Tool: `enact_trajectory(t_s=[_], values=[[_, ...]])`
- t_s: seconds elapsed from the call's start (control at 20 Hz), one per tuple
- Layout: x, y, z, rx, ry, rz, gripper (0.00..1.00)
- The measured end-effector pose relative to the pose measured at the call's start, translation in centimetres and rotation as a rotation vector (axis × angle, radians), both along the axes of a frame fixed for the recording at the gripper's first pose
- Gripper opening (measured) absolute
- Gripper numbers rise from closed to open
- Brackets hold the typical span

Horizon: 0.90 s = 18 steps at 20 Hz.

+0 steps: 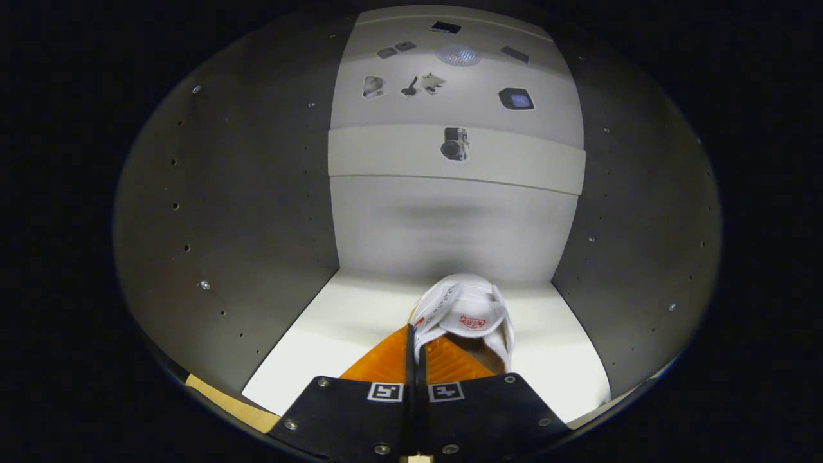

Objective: Open the shoe cabinet door, grab the shoes and put them into the shoe cabinet, then close the shoe cabinet door.

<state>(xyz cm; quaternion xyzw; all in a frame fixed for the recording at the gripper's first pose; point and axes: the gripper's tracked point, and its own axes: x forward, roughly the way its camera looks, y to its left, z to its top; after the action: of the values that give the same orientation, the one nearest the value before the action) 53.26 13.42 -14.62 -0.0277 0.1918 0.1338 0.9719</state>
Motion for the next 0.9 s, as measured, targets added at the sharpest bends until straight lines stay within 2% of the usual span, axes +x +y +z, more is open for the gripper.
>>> enact_trajectory(t_s=[0.1, 0.3, 0.4, 0.45, 0.55, 0.9], values=[[0.0, 0.0, 0.1, 0.013, 0.011, -0.009, 0.00], [-0.3, 0.0, -0.1, 0.027, 0.037, -0.016, 0.07], [-0.5, 0.2, 0.1, 0.046, 0.031, -0.020, 0.14], [-0.6, 0.0, 0.2, 0.041, 0.026, -0.022, 0.22], [-1.2, -0.2, 0.6, 0.044, 0.004, -0.030, 0.26], [-4.4, -0.5, 4.0, 0.052, -0.113, -0.026, 0.29]])
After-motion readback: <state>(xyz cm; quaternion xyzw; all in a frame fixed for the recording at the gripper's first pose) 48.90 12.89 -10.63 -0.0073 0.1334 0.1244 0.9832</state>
